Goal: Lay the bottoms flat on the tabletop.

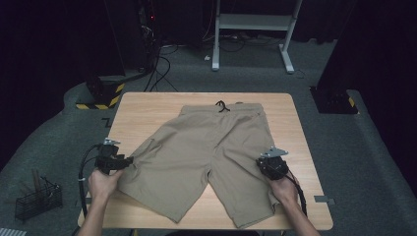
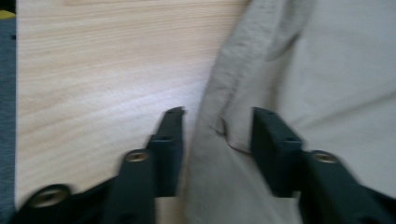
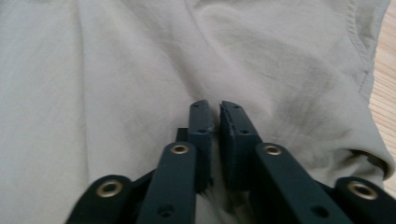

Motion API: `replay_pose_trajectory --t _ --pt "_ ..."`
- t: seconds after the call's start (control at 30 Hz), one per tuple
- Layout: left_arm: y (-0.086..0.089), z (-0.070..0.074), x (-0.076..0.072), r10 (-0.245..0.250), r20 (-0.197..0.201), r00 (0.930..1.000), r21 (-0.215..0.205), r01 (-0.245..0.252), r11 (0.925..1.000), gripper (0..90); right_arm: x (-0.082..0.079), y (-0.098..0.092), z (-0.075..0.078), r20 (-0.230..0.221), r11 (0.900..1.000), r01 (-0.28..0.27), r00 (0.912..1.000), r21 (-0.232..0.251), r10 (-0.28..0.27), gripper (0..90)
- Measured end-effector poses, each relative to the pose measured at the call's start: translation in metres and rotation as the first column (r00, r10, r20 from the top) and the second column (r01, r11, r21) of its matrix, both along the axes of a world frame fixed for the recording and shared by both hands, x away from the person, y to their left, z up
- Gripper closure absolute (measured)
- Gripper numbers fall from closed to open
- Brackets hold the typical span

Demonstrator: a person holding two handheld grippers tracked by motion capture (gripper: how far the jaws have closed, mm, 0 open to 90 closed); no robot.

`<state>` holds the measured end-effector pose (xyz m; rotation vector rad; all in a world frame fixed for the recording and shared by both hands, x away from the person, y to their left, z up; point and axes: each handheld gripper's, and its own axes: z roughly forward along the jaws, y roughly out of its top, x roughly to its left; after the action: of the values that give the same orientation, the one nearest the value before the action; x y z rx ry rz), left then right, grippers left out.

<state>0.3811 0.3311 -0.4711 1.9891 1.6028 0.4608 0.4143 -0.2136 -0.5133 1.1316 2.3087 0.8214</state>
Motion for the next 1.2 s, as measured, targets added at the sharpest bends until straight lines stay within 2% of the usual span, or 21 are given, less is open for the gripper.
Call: replay_pose_trajectory --t 0.1,0.17,0.23,0.3,0.33,0.37,0.43,0.5,0.53,0.6,0.63,0.67,0.73,0.77,0.8,0.83,0.9,1.0,1.07,1.13,1.2 --pt "-0.002 -0.003 -0.015 -0.023 0.005 0.9997 0.013 0.023 0.9997 39.7 0.000 -0.001 0.000 0.001 1.000 0.003 1.0000 0.010 -0.003 74.2" --pt "-0.004 -0.009 -0.023 -0.023 0.011 0.9997 0.016 0.023 0.9996 42.2 -0.001 -0.001 0.000 0.003 1.000 0.002 1.0000 0.018 -0.003 70.9" --pt "-0.004 -0.017 -0.026 -0.022 0.000 0.9998 0.022 0.022 0.9995 52.7 -0.002 -0.002 0.001 0.006 1.000 0.006 1.0000 0.024 -0.006 68.8" --pt "-0.002 -0.026 -0.026 -0.027 -0.030 0.9992 0.023 0.027 0.9994 72.5 -0.002 -0.004 0.003 0.003 0.999 0.016 0.9999 0.028 -0.016 68.8" --pt "-0.002 -0.027 -0.025 -0.028 -0.027 0.9992 0.034 0.029 0.9990 82.9 -0.001 -0.004 0.003 -0.004 1.000 0.018 0.9998 0.020 -0.018 70.6" --pt "-0.004 -0.025 -0.026 -0.025 -0.020 0.9995 0.051 0.026 0.9984 88.1 -0.001 -0.005 0.002 -0.013 1.000 0.019 0.9997 0.009 -0.019 73.4" --pt "-0.009 -0.011 -0.030 -0.034 0.018 0.9993 0.068 0.033 0.9972 89.1 -0.001 -0.007 0.002 -0.021 1.000 0.014 0.9997 -0.011 -0.015 84.0" --pt "-0.014 0.008 -0.039 -0.053 0.036 0.9979 0.083 0.050 0.9953 89.2 -0.001 -0.008 0.003 -0.024 1.000 0.006 0.9997 -0.024 -0.006 88.8" --pt "-0.015 0.016 -0.042 -0.056 0.012 0.9983 0.085 0.055 0.9949 89.1 -0.002 -0.009 0.004 -0.024 1.000 0.003 0.9997 -0.030 -0.004 89.2" --pt "-0.017 0.017 -0.044 -0.056 -0.032 0.9979 0.107 0.059 0.9925 89.0 -0.002 -0.009 0.003 -0.023 1.000 0.003 0.9997 -0.031 -0.004 89.4" --pt "-0.017 0.013 -0.041 -0.066 -0.097 0.9931 0.099 0.075 0.9922 88.8 -0.002 -0.008 0.003 -0.024 1.000 0.003 0.9997 -0.028 -0.004 89.4" --pt "-0.018 0.007 -0.039 -0.080 -0.136 0.9875 0.104 0.094 0.9901 88.5 -0.001 -0.008 0.003 -0.026 1.000 0.000 0.9997 -0.030 -0.001 89.4" --pt "-0.021 -0.002 -0.035 -0.092 -0.151 0.9842 0.107 0.109 0.9882 85.9 0.001 -0.008 0.005 -0.039 0.999 -0.004 0.9992 -0.034 0.003 89.4" --pt "-0.023 -0.004 -0.033 -0.080 -0.127 0.9888 0.095 0.092 0.9912 78.7 0.001 -0.008 0.005 -0.041 0.999 -0.006 0.9992 -0.041 0.004 89.4" --pt "-0.025 -0.003 -0.030 -0.065 -0.077 0.9949 0.072 0.070 0.9949 69.7 0.001 -0.009 0.005 -0.038 0.999 -0.003 0.9993 -0.043 0.002 89.3" --pt "-0.027 -0.001 -0.028 -0.066 -0.042 0.9969 0.061 0.069 0.9958 60.8 0.002 -0.012 0.005 -0.035 0.999 0.012 0.9993 -0.044 -0.014 89.0" --pt "-0.038 0.005 -0.022 -0.078 0.043 0.9960 0.044 0.076 0.9961 52.2 0.003 -0.017 0.006 -0.031 0.999 0.037 0.9988 -0.033 -0.038 82.8" --pt "-0.067 0.012 -0.007 -0.136 0.144 0.9802 0.035 0.133 0.9905 45.6 0.003 -0.028 0.013 -0.003 0.997 0.073 0.9973 0.039 -0.073 72.4" --pt "-0.084 0.011 0.003 -0.169 0.175 0.9700 0.018 0.168 0.9856 44.2 0.002 -0.035 0.019 0.017 0.992 0.107 0.9940 0.069 -0.108 65.2" --pt "-0.102 0.005 0.014 -0.203 0.189 0.9607 0.010 0.205 0.9788 43.6 0.002 -0.043 0.020 -0.021 0.988 0.134 0.9909 0.082 -0.133 59.5" --pt "-0.116 -0.004 0.024 -0.220 0.181 0.9584 0.014 0.222 0.9750 43.4 0.004 -0.049 0.017 -0.069 0.988 0.141 0.9882 0.069 -0.137 59.3"
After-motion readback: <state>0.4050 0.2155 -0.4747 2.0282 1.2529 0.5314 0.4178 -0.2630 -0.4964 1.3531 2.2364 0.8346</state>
